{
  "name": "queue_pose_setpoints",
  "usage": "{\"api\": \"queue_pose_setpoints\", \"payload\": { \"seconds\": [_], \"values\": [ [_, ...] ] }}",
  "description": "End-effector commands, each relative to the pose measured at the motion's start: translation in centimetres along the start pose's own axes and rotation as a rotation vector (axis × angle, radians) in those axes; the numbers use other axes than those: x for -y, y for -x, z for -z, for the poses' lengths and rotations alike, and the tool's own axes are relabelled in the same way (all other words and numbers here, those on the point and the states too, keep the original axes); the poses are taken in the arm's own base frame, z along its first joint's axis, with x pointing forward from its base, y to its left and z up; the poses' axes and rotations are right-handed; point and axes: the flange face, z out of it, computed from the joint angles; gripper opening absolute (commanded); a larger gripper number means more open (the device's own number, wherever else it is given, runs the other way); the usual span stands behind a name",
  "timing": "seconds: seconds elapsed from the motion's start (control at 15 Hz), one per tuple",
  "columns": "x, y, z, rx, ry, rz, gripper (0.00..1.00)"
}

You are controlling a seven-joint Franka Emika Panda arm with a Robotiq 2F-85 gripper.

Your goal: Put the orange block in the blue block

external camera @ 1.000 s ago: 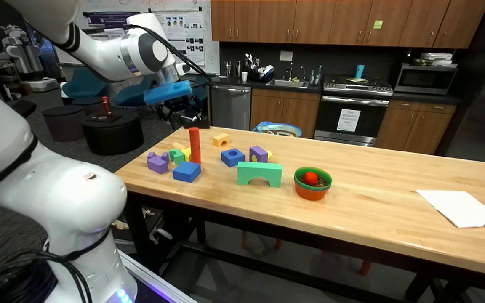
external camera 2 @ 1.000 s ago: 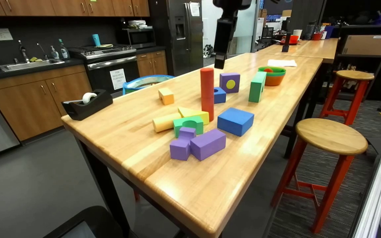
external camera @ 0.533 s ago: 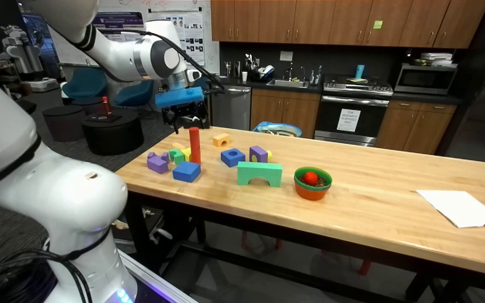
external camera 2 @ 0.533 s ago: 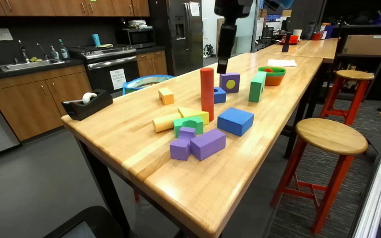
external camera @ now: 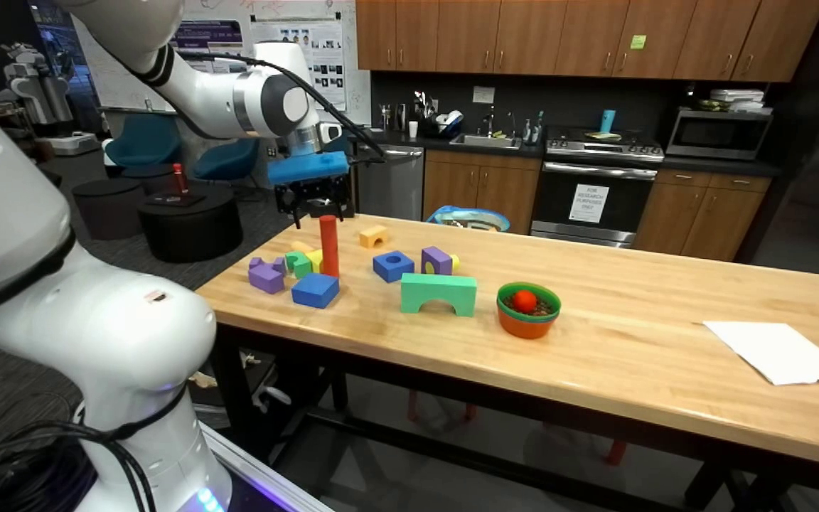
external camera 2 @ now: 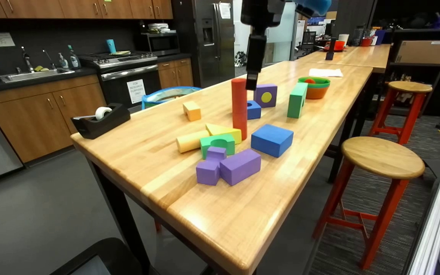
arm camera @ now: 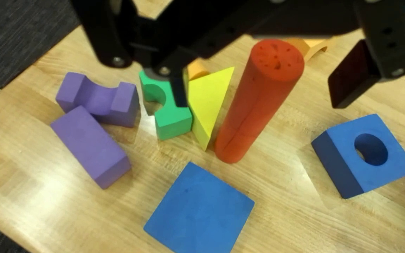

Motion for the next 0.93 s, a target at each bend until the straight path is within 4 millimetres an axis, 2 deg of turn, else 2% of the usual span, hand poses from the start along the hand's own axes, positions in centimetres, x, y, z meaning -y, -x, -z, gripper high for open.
{"api": "queue_pose_setpoints", "payload": {
  "seconds": [0.0,0.87],
  "values": [
    [-0.7,-1.2,-0.1,0.003,-0.022,0.024,1.00],
    [-1.8,-2.8,-2.2,0.032,-0.044,0.034,1.00]
  ]
}}
